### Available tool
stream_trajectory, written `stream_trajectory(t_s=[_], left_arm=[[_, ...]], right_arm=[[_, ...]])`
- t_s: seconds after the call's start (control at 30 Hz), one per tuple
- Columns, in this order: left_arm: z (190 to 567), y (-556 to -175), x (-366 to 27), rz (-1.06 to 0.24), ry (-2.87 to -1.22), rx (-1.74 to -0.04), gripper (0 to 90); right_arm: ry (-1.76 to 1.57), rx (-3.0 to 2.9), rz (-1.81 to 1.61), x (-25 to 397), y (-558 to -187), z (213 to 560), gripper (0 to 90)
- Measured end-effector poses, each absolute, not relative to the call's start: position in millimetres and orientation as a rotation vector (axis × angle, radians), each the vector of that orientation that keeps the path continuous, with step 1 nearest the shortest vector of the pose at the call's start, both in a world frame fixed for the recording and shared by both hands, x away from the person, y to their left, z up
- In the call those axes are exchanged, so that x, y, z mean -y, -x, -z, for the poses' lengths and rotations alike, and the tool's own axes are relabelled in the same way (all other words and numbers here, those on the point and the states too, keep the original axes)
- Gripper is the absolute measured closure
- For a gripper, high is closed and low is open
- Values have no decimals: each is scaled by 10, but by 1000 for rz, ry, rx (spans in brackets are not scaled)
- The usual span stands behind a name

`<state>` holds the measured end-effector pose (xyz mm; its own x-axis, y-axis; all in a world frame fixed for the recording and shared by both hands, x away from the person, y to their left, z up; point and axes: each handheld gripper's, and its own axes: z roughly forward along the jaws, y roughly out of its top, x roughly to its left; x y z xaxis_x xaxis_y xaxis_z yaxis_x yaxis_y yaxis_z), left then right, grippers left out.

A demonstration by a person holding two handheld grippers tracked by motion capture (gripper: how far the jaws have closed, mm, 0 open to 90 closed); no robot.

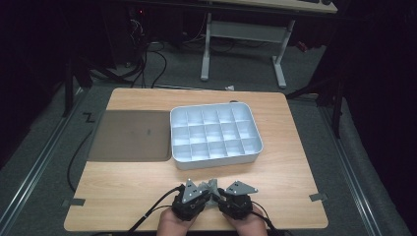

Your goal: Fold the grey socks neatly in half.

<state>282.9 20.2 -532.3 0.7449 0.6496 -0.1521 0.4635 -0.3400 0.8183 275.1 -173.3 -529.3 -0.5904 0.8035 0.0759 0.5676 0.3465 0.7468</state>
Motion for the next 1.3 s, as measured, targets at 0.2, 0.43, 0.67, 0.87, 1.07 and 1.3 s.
stream_trajectory(t_s=[0.2,0.43,0.67,0.87,1.07,1.3], left_arm=[[5332,-2857,-212,-241,-2019,-867,877],[5333,-2863,-202,-253,-2032,-864,900],[5332,-2852,-190,-268,-2038,-861,900],[5332,-2848,-184,-277,-2045,-857,900],[5332,-2847,-182,-278,-2046,-857,900],[5331,-2850,-186,-274,-2045,-860,900]], right_arm=[[-1238,-2270,-1177,1877,-2731,5183,745],[-1299,-2280,-1081,1945,-2818,5270,900],[-1330,-2331,-1112,1884,-2843,5311,900],[-1396,-2350,-1192,1888,-2856,5328,900],[-1402,-2355,-1297,1868,-2846,5300,900],[-1360,-2317,-1316,1843,-2794,5215,872]])
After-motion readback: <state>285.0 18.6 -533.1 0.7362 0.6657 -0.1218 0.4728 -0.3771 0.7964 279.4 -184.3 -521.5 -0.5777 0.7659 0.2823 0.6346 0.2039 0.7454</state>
